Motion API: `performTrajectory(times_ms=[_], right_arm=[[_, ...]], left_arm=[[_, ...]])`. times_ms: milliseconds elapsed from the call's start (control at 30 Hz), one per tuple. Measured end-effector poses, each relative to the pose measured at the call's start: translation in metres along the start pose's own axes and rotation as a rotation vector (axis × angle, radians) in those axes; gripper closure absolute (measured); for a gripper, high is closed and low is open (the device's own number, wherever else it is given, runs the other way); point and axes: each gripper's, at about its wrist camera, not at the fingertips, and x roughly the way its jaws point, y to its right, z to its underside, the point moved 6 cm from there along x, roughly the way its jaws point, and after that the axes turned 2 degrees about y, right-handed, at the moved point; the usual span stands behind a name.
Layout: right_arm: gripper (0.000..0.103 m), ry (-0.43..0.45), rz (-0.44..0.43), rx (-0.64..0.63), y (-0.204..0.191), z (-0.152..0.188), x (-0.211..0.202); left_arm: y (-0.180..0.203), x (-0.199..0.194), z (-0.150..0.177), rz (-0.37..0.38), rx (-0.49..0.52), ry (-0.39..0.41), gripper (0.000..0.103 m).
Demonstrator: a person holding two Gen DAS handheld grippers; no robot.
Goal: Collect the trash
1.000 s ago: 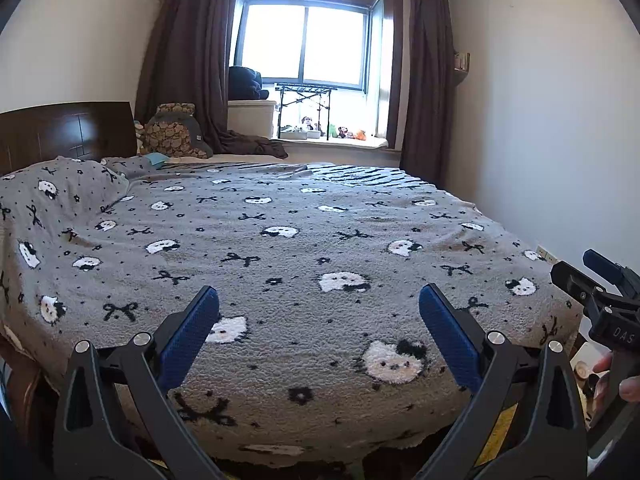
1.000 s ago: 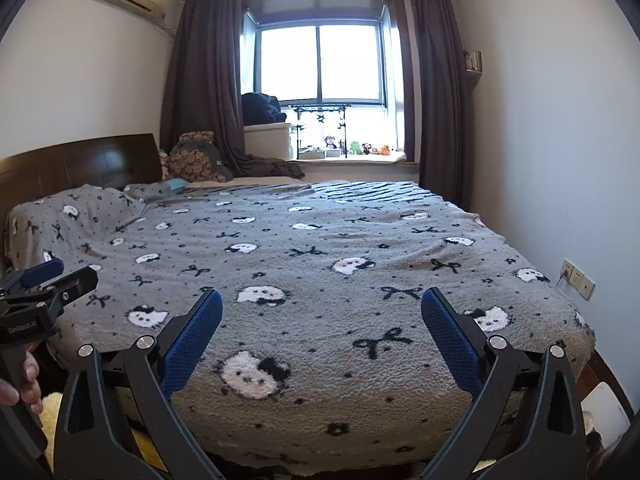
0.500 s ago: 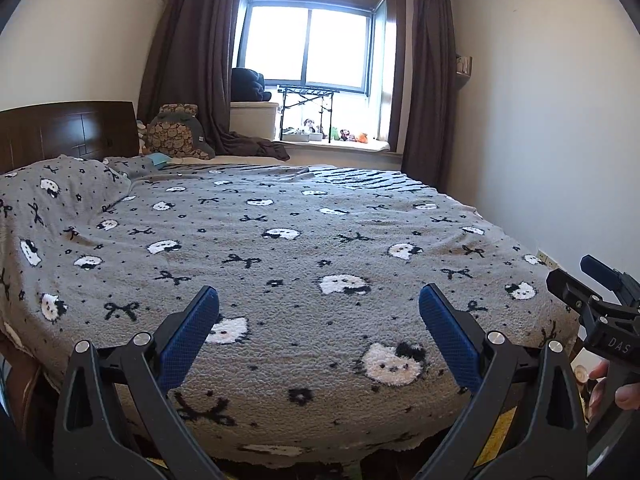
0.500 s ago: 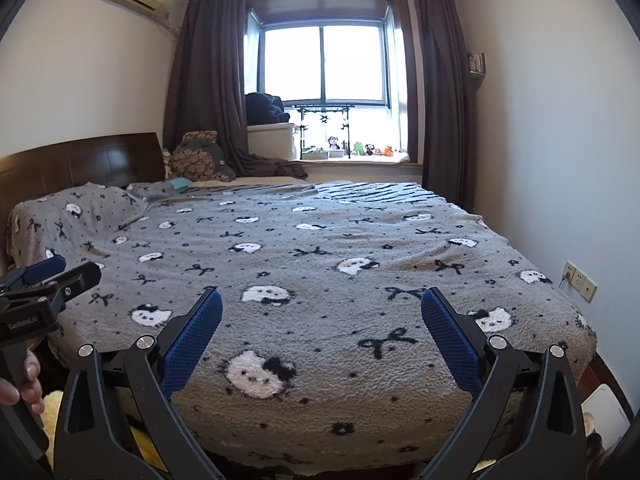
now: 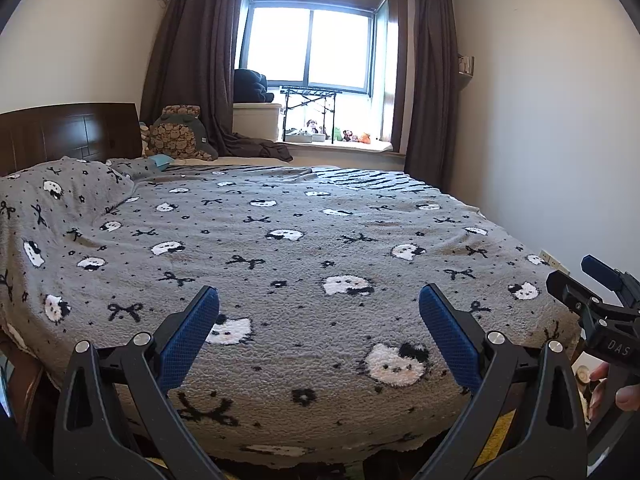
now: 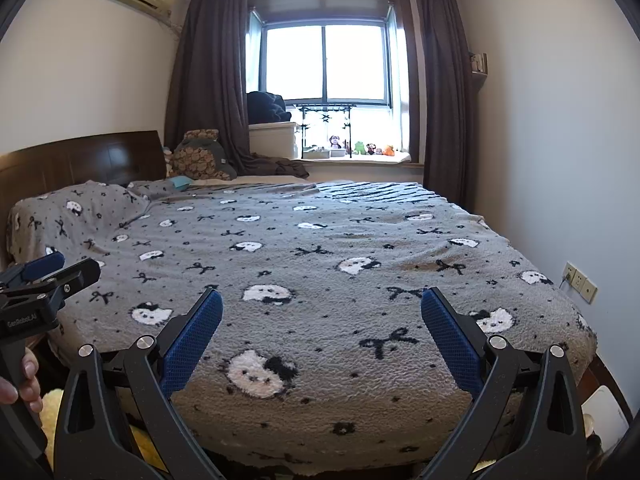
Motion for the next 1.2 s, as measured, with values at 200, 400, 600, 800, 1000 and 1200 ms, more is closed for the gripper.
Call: performTrajectory(times_ms=[200, 400, 600, 800, 1000, 1200], right_arm=[[0.003, -0.006, -0.005, -0.005, -0.0029, 0.0006, 0.0015], [0.003, -0.016, -0.020, -0.014, -0.0065, 0.0018, 0.0049], [0.003, -0.016, -0.022, -0.014, -0.0068, 0.0013, 0.0058], [0.003, -0.017, -0.017, -0.013, -0.0067, 0.0024, 0.0071], [0.003, -0.024, -0.018, -0.014, -0.0055, 0.0044, 0.0082], [0.003, -0.022, -0.017, -0.011, -0.0036, 0.0046, 0.0080]], left_arm=[[0.0001, -0.0003, -0.0001, 0.002, 0.001, 0.001, 0.008], [-0.0003, 0.0010, 0.0003, -0.001, 0.005, -0.004, 0.008], [-0.0010, 0.0002, -0.0005, -0.005, 0.004, 0.000, 0.008], [-0.0011, -0.0002, -0.0003, -0.007, 0.002, 0.001, 0.008], [0.0012, -0.0001, 0.0004, -0.007, 0.005, 0.001, 0.008], [0.0021, 0.0001, 0.0013, -0.008, 0.005, -0.001, 0.008]])
